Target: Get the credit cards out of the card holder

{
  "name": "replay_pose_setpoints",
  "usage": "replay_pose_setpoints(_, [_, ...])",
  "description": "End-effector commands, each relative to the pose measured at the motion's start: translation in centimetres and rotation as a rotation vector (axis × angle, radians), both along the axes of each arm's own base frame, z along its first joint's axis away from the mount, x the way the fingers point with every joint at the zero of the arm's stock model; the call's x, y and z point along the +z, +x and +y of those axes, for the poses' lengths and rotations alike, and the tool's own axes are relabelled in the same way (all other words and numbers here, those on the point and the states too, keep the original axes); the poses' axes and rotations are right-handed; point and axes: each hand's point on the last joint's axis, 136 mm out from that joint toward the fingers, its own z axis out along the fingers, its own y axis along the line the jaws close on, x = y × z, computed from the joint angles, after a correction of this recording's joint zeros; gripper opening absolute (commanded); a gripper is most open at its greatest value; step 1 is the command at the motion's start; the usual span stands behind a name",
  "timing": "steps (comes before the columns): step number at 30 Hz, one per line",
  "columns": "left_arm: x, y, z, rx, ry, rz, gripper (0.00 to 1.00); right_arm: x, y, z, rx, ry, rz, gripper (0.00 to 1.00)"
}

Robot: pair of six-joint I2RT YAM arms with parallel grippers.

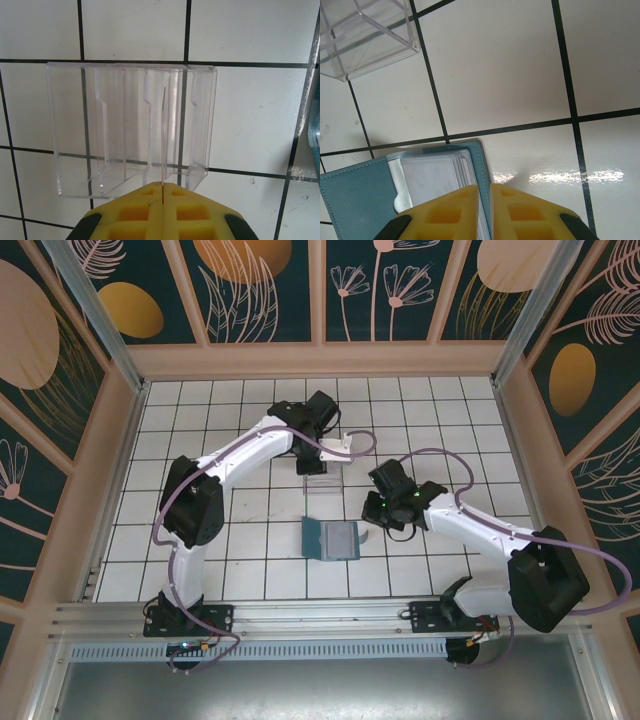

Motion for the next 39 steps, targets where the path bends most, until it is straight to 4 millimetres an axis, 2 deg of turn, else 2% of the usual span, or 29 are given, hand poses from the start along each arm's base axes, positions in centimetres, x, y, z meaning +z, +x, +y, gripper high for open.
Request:
replay_pose_setpoints(1, [-0.6,0.1,0.3,-0.027,0.038,0.027,0.00,-0.2,-0.1,-1.0,-0.026,-0.018,-0.003,0.15])
replay_pose_setpoints(8, [-2.3,0.5,-0.2,-0.031,0.056,0.089,0.00,-0.5,-0.3,-1.2,-0.032,-0.021,0.002,0.15])
replay_pose_setpoints(17, [-4.6,-0.4,0.0,-0.051,0.099,0.190,0.00,-0.7,-0.1,-1.4,-0.034,-0.024,0.007,0.14])
replay_pose_setpoints(23, [-4.9,0.2,-0.1,-0.048,0.108,0.197,0.14,-0.7,0.0,-1.4,-0.033,-0.028,0.007,0.15])
replay_pose_setpoints(25, [-4.4,0.6,-0.4,-0.049,0.097,0.174,0.23,-0.6,0.0,-1.5,-0.035,-0.030,0.005,0.15])
replay_pose_setpoints(27, [-3.8,1.2,-0.6,-0.049,0.085,0.144,0.27,-0.6,0.0,-1.5,-0.037,-0.029,0.003,0.15])
replay_pose_setpoints(34, [-1.1,2.5,-1.2,-0.058,0.035,0.046,0.30,-0.4,0.0,-1.6,-0.046,-0.025,-0.001,0.15])
replay_pose_setpoints(39, [1.7,2.2,-2.4,-0.030,-0.079,0.022,0.33,-0.1,0.1,-1.5,-0.048,-0.016,-0.008,0.14])
